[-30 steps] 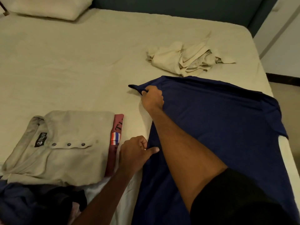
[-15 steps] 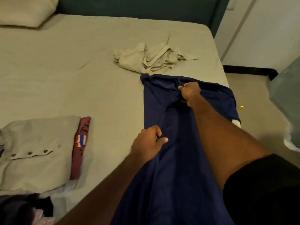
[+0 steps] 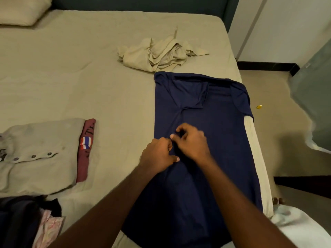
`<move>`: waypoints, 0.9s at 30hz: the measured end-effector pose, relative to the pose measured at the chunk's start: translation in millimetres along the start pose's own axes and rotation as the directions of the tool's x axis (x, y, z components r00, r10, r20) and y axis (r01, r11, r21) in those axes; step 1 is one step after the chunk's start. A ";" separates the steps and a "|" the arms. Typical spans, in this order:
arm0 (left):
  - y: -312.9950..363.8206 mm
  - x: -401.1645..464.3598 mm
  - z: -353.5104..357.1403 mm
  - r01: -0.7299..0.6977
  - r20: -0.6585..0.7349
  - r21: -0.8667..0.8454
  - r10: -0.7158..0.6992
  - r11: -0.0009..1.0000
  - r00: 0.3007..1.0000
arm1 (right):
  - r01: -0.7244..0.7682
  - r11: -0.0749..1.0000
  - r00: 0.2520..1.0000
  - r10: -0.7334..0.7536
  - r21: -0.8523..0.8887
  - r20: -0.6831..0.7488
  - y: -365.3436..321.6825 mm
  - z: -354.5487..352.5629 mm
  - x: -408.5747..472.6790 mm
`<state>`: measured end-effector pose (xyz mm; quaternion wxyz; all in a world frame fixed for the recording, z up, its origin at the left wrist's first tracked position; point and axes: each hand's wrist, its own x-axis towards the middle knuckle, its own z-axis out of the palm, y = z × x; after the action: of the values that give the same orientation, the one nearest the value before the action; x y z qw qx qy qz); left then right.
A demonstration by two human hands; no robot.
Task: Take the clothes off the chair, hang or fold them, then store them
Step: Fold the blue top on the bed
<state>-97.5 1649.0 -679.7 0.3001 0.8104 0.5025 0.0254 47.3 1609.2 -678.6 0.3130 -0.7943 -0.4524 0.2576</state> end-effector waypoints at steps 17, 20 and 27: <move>-45.9 -145.3 -19.9 -0.073 0.169 0.128 0.051 0.989 0.984 | -0.033 0.996 0.999 0.030 0.081 0.031 -12.4 31.0 -108.3; -30.3 -158.5 -18.4 -0.116 0.188 0.159 0.086 0.980 0.978 | -0.060 0.982 0.997 0.050 0.179 0.061 -7.0 26.6 -124.6; 20.5 -180.1 -2.6 -0.124 0.390 -0.115 0.159 0.986 0.907 | -0.110 0.984 0.992 0.101 0.140 0.071 21.8 -12.8 -139.9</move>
<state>-170.9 1494.3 -620.2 0.4284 0.8191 0.3693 -0.0962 4.3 1474.0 -668.3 0.3408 -0.7839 -0.3998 0.3309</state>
